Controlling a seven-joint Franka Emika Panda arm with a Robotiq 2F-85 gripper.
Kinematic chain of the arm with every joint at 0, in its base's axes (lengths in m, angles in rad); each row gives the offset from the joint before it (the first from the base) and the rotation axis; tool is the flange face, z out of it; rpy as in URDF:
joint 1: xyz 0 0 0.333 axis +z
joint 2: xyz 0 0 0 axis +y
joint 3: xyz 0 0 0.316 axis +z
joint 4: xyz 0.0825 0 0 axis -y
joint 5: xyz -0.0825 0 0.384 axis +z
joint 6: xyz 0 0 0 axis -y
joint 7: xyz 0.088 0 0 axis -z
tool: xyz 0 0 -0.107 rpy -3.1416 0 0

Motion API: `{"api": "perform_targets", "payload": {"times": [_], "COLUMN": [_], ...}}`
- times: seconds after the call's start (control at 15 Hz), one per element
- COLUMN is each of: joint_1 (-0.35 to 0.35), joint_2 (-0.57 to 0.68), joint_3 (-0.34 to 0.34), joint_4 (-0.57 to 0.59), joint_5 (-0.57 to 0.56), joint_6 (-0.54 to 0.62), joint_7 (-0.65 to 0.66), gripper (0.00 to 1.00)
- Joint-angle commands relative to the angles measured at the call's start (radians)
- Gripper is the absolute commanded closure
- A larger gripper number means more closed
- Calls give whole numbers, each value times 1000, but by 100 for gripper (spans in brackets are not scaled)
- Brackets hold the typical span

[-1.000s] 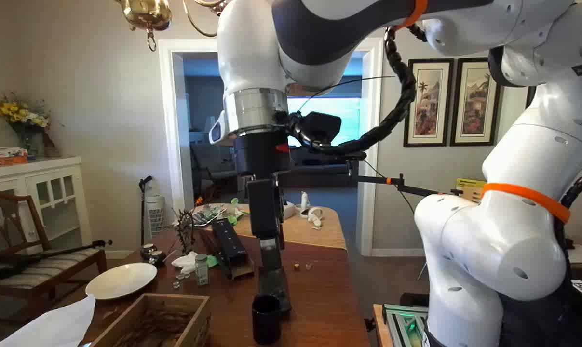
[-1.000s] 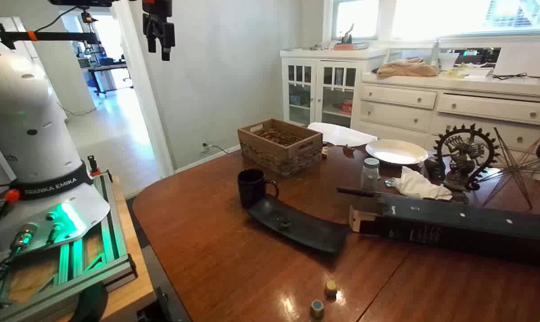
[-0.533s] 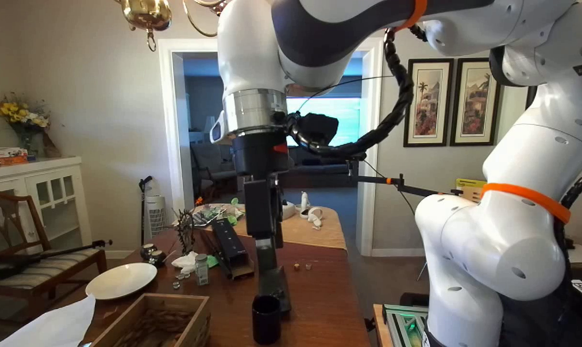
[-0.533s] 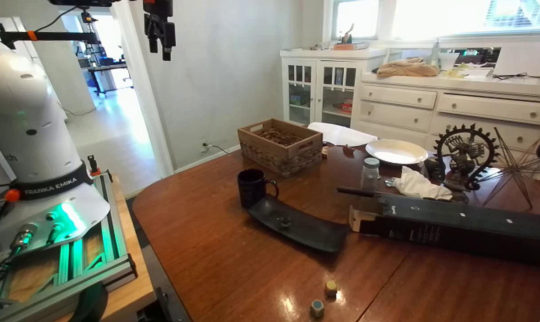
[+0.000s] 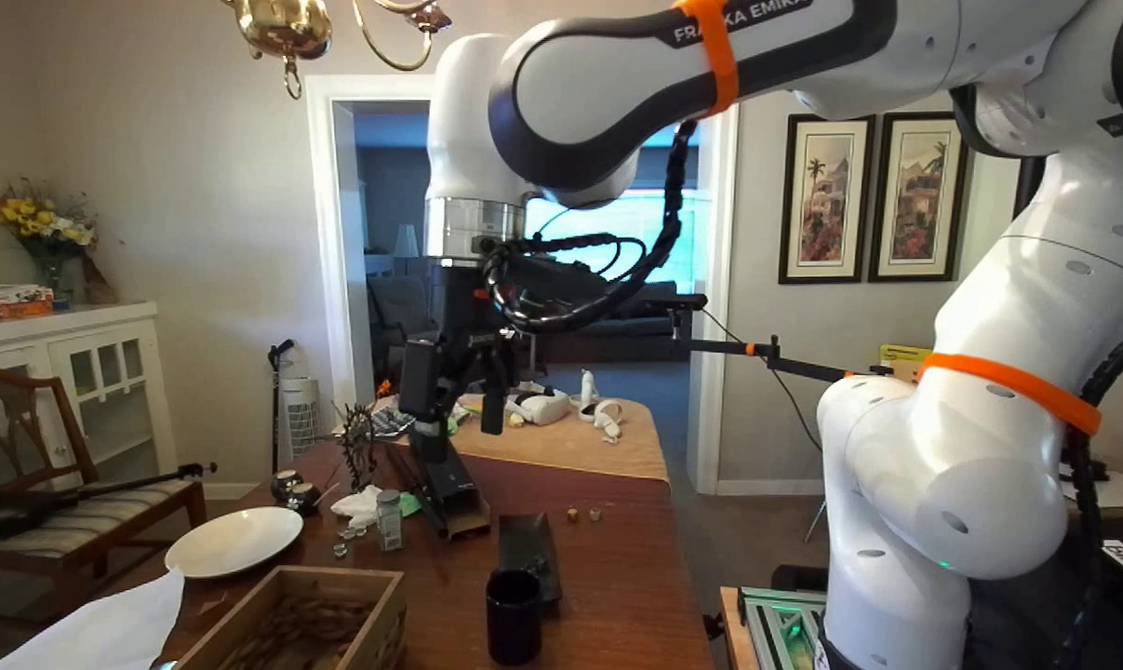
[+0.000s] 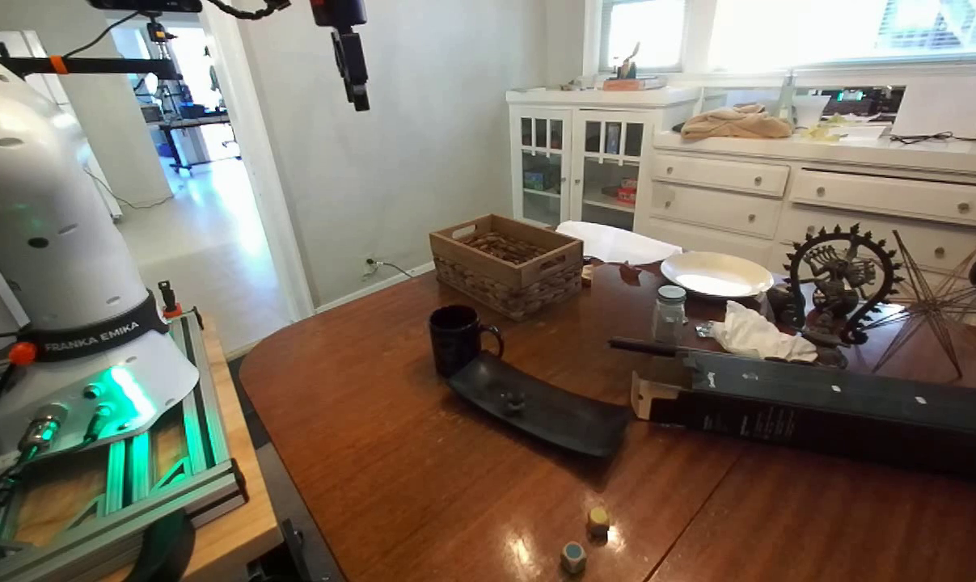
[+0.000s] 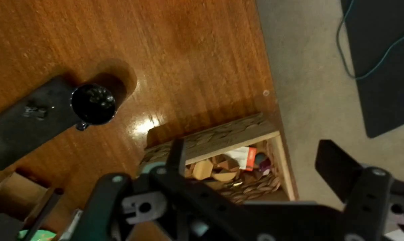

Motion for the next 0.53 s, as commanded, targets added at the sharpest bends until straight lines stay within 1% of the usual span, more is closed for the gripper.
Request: {"api": "perform_targets", "payload": {"times": [0.0, 0.2, 0.33, 0.47], "joint_1": [-73, -147, -192, -213], "joint_2": [27, 46, 48, 43], "joint_3": [4, 19, 31, 29], "joint_4": [-14, -31, -36, -49], "joint_5": [-57, -147, -216, -272], "joint_6": [121, 197, 205, 201], "joint_7": [124, 238, 326, 353], "gripper": [0, 0, 0, 0]}}
